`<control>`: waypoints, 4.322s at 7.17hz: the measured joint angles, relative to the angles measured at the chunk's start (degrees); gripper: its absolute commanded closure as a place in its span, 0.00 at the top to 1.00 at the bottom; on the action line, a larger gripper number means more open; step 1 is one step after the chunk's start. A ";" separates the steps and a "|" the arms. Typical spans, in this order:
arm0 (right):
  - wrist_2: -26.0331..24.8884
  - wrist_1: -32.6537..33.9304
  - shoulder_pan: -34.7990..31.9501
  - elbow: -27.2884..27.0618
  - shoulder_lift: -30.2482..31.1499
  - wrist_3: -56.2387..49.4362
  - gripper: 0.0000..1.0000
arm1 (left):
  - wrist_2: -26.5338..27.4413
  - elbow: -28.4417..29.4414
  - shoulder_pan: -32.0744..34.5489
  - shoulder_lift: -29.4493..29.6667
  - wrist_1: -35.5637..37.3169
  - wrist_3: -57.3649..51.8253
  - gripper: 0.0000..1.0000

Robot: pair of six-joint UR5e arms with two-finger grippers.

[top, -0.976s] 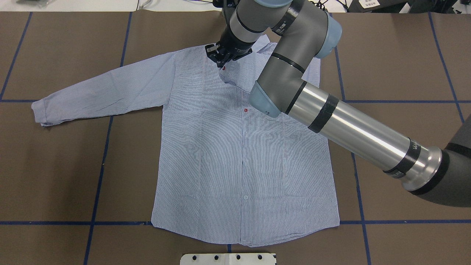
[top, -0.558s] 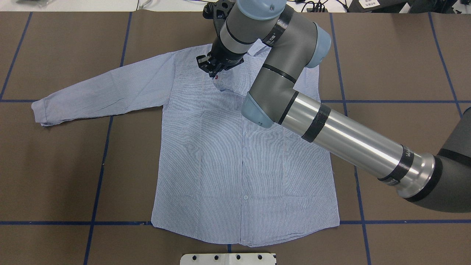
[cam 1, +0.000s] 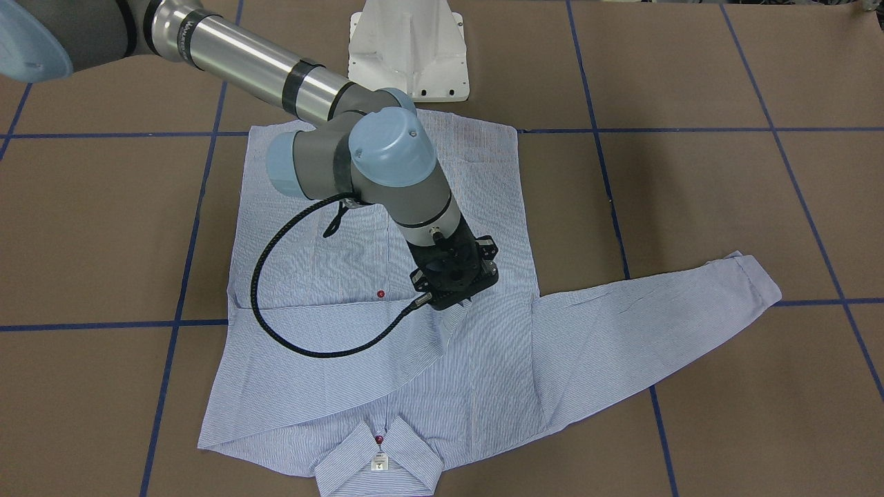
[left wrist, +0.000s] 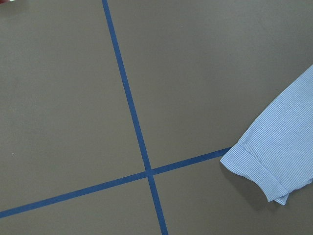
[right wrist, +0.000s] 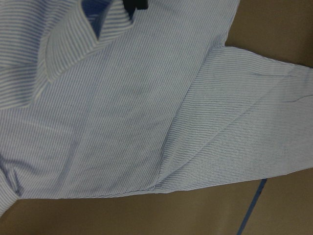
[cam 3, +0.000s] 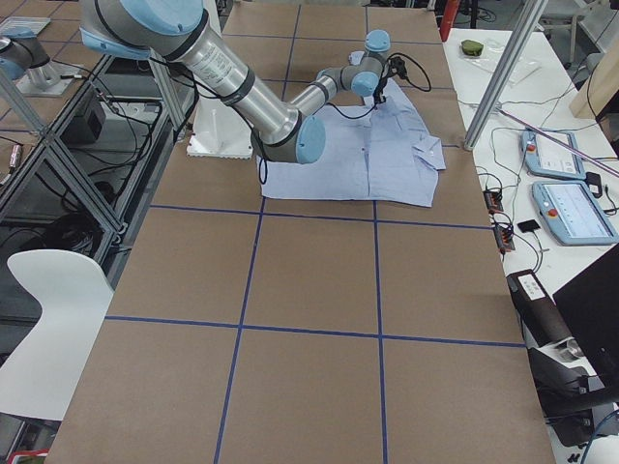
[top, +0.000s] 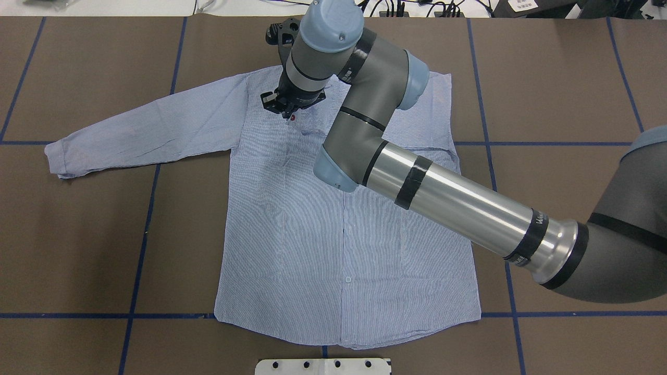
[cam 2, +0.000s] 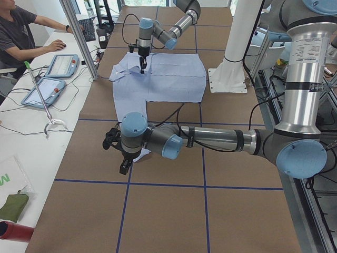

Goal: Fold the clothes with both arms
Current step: 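Lay the sleeve across the shirt front and open the right gripper, then grasp the other sleeve cuff with the left gripper while the right gripper withdraws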

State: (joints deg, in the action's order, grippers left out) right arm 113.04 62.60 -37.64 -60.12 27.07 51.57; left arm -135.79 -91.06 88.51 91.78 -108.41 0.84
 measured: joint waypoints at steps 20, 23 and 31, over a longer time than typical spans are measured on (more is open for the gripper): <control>7.31 35.46 -14.01 -45.42 32.06 -19.31 1.00 | 21.95 14.52 -31.61 -1.53 -48.54 76.74 0.32; 7.13 35.34 -13.81 -45.39 32.08 -19.24 1.00 | 21.65 14.64 -31.64 -1.46 -48.54 76.83 0.21; 8.33 35.57 -14.15 -45.62 33.80 -19.23 1.00 | 17.71 0.59 -30.89 -0.44 -34.78 76.74 0.00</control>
State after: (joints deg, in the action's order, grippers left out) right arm 121.37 98.17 -51.79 -105.74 60.86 32.34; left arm -118.08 -90.47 57.62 91.34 -143.19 77.58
